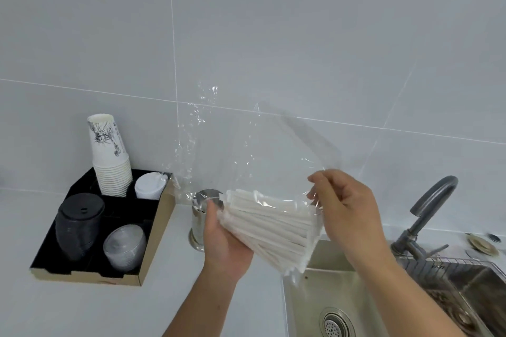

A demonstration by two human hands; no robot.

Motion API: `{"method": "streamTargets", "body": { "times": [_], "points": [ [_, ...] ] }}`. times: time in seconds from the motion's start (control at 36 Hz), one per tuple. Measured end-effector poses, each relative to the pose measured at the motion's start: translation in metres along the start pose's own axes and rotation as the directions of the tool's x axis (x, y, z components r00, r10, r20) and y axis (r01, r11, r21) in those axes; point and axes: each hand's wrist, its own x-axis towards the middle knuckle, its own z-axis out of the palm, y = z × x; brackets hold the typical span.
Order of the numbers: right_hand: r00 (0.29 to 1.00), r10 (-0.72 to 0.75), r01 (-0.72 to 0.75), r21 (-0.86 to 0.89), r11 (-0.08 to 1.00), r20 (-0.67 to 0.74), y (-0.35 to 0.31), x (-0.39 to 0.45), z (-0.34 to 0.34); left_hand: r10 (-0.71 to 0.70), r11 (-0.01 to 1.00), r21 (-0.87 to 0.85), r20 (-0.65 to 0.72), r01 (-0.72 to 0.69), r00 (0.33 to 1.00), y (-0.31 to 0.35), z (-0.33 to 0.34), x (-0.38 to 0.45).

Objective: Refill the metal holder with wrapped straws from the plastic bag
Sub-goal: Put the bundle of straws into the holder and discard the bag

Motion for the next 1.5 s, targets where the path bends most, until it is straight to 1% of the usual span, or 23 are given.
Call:
{"method": "streamTargets", "body": {
  "times": [0.17,0.22,0.31,0.39,0.47,0.53,0.67,0.78,0.89,1.0,1.14,1.22,1.31,1.39,1.5],
  "points": [
    [0.995,-0.047,0.048,0.004,0.999,-0.083,-0.004,-0.001,0.012,-0.014,0.991,-0.132,-0.040,0.008,0.999,0.017,-0.023,0.012],
    [0.994,-0.042,0.042,-0.007,0.999,-0.097,-0.002,-0.004,0.017,-0.035,0.991,-0.129,-0.066,0.026,0.997,0.023,-0.028,0.015],
    [0.993,-0.033,0.030,-0.026,0.999,-0.110,-0.001,-0.007,0.022,-0.063,0.992,-0.123,-0.159,0.043,0.985,0.029,-0.043,0.020],
    [0.990,-0.026,0.021,-0.039,0.999,-0.137,-0.002,-0.007,0.025,-0.055,0.994,-0.107,-0.231,0.031,0.971,0.034,-0.060,0.027],
    [0.983,-0.035,0.028,-0.040,0.999,-0.178,-0.003,-0.007,0.028,-0.042,0.998,-0.051,-0.226,0.031,0.973,0.040,-0.070,0.029],
    [0.980,-0.045,0.037,-0.046,0.998,-0.193,-0.003,-0.008,0.032,-0.039,0.998,-0.054,-0.206,0.029,0.978,0.042,-0.074,0.030],
    [0.972,-0.077,0.068,-0.046,0.997,-0.222,-0.010,-0.006,0.039,-0.055,0.978,-0.207,-0.253,0.002,0.966,0.043,-0.077,0.038],
    [0.966,-0.109,0.099,-0.056,0.994,-0.236,-0.020,0.001,0.039,-0.065,0.931,-0.362,-0.296,-0.049,0.953,0.045,-0.078,0.048],
    [0.964,-0.118,0.105,-0.065,0.992,-0.239,-0.024,0.007,0.040,-0.079,0.918,-0.391,-0.335,-0.063,0.939,0.041,-0.076,0.059],
    [0.965,-0.116,0.103,-0.067,0.992,-0.236,-0.024,0.015,0.045,-0.126,0.925,-0.379,-0.327,-0.008,0.936,0.030,-0.070,0.060],
    [0.969,-0.118,0.094,-0.119,0.988,-0.219,-0.020,0.026,0.053,-0.201,0.925,-0.368,-0.276,0.090,0.940,0.014,-0.059,0.060],
    [0.972,-0.114,0.082,-0.156,0.984,-0.207,-0.016,0.032,0.058,-0.214,0.920,-0.379,-0.264,0.103,0.940,0.004,-0.050,0.064],
    [0.978,-0.114,0.079,-0.195,0.978,-0.176,-0.012,0.038,0.064,-0.219,0.927,-0.353,-0.241,0.125,0.945,-0.003,-0.046,0.068],
    [0.979,-0.142,0.102,-0.250,0.963,-0.149,-0.009,0.043,0.068,-0.232,0.933,-0.325,-0.211,0.155,0.950,-0.007,-0.043,0.071],
    [0.975,-0.181,0.135,-0.295,0.946,-0.132,-0.005,0.048,0.072,-0.256,0.919,-0.351,-0.190,0.178,0.948,-0.013,-0.040,0.078]
  ]
}}
